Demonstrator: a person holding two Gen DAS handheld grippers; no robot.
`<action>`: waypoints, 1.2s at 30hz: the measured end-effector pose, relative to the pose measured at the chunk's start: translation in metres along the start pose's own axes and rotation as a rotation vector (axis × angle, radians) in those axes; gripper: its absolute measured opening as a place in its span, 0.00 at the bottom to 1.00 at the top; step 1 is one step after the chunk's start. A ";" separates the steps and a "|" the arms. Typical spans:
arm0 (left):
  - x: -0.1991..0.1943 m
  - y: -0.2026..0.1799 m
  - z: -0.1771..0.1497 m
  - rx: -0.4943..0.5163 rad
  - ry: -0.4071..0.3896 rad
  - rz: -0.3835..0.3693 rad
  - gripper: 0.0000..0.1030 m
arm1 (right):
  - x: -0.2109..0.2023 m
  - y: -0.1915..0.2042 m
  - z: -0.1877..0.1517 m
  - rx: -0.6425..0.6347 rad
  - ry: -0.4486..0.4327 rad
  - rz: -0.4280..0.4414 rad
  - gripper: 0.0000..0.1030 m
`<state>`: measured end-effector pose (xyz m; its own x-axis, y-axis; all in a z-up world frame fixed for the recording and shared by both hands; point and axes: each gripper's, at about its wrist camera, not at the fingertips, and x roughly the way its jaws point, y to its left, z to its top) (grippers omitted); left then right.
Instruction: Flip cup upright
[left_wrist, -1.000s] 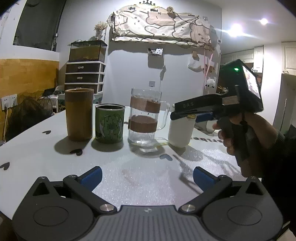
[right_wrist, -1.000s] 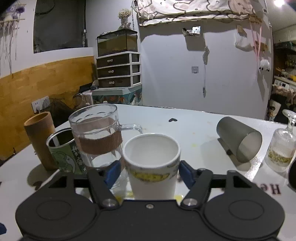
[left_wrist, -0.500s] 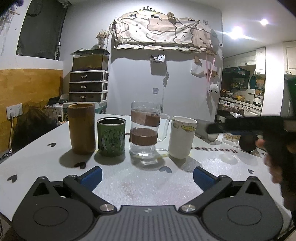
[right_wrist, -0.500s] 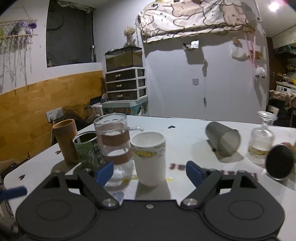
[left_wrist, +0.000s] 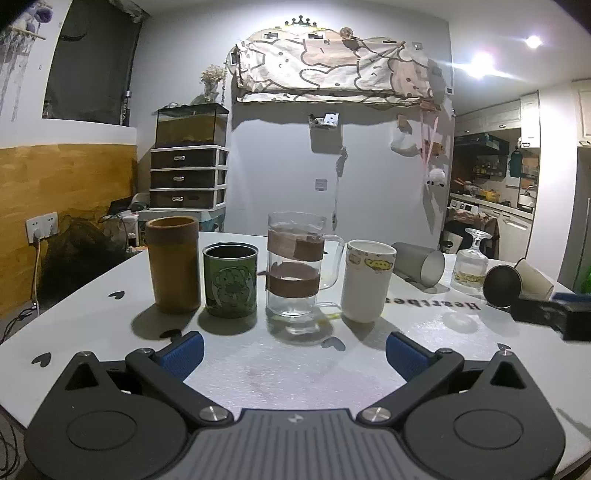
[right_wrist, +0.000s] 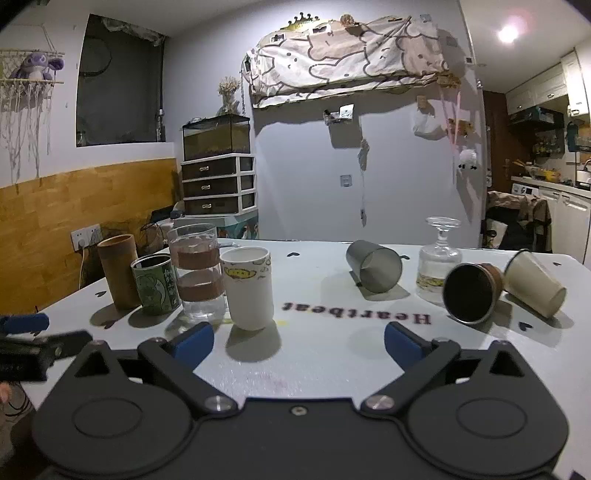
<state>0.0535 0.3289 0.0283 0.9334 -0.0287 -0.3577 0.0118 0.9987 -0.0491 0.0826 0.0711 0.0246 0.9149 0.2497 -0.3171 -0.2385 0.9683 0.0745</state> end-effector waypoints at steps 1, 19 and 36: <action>-0.001 0.000 0.000 0.001 0.000 0.004 1.00 | -0.004 0.000 -0.002 -0.002 -0.001 -0.001 0.99; -0.006 -0.010 -0.002 0.037 0.006 0.022 1.00 | -0.018 0.003 -0.017 -0.025 0.013 -0.048 1.00; -0.007 -0.005 -0.006 0.032 0.015 0.029 1.00 | -0.016 0.007 -0.019 -0.037 0.020 -0.050 1.00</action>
<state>0.0450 0.3234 0.0252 0.9281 -0.0003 -0.3723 -0.0031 1.0000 -0.0086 0.0600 0.0739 0.0119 0.9192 0.2007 -0.3387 -0.2052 0.9785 0.0229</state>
